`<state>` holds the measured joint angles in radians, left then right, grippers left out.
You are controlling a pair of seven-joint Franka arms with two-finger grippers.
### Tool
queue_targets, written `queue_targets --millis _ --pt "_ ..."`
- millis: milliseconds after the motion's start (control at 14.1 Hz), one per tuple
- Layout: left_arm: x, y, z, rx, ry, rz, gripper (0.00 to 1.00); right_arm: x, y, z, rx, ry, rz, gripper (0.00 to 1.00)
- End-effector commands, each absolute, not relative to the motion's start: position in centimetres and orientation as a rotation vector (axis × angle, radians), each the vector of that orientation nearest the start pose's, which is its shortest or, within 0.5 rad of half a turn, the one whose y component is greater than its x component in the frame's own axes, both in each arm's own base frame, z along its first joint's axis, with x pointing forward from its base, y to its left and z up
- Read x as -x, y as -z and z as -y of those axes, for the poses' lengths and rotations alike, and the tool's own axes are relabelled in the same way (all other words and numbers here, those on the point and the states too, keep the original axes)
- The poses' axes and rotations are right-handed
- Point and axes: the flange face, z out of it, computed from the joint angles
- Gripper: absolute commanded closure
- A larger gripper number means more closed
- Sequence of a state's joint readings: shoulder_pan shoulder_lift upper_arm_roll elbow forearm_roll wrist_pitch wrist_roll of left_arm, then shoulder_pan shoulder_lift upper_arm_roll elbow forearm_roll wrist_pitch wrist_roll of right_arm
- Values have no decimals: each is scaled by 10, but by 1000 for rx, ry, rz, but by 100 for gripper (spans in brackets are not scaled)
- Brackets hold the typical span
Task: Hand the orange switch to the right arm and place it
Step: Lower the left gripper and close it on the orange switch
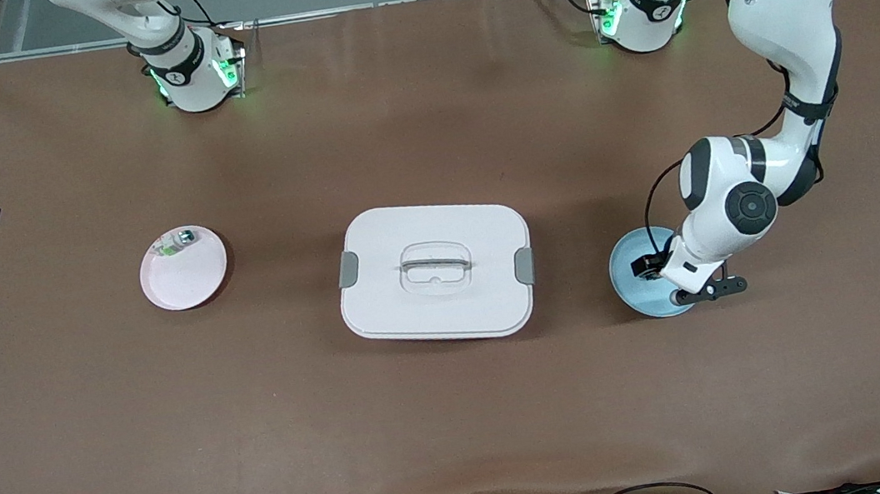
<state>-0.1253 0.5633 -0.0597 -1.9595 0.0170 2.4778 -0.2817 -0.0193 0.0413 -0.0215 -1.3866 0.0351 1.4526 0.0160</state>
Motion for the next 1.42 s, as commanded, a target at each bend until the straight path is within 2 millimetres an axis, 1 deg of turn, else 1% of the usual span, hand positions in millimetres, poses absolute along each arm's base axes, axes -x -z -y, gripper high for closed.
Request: queue_targets --millis 0,71,142,213,425,496,567,708,779,850,921,1134,1275,1346 --pt "-605 -181 115 3144 -42 151 0 -551 -678 17 3099 43 -94 0" --pt "-605 -181 116 3144 -42 151 0 -551 -678 17 3099 43 -94 0" --pt "-605 -179 116 3144 -40 163 9 -551 -678 18 3099 43 -96 0" --pt "-605 -179 117 3142 -35 195 26 -551 -678 17 3099 43 -94 0" --pt "-605 -179 116 3140 -35 217 58 -551 -678 17 3099 41 -94 0" --pt "-605 -179 117 3140 -35 221 68 -551 -678 17 3099 41 -94 0" --pt "-605 -180 117 3139 -33 229 72 -551 -678 17 3099 41 -94 0" --pt "-606 -189 119 3139 -26 259 72 -551 -678 18 3098 41 -96 0" --pt "-608 -199 118 3138 -12 286 72 -551 -678 18 3098 41 -96 0" --pt "-607 -205 119 3132 -26 314 72 -551 -678 18 3098 41 -96 0" --pt "-606 -216 118 3122 -46 353 72 -551 -678 18 3098 41 -96 0" --pt "-600 -263 114 3102 -130 439 72 -551 -678 18 3098 41 -96 0" --pt "-593 -301 116 3119 -206 582 72 -551 -678 18 3098 41 -96 0" --pt "-592 -322 117 3124 -248 626 72 -551 -678 18 3098 41 -96 0"
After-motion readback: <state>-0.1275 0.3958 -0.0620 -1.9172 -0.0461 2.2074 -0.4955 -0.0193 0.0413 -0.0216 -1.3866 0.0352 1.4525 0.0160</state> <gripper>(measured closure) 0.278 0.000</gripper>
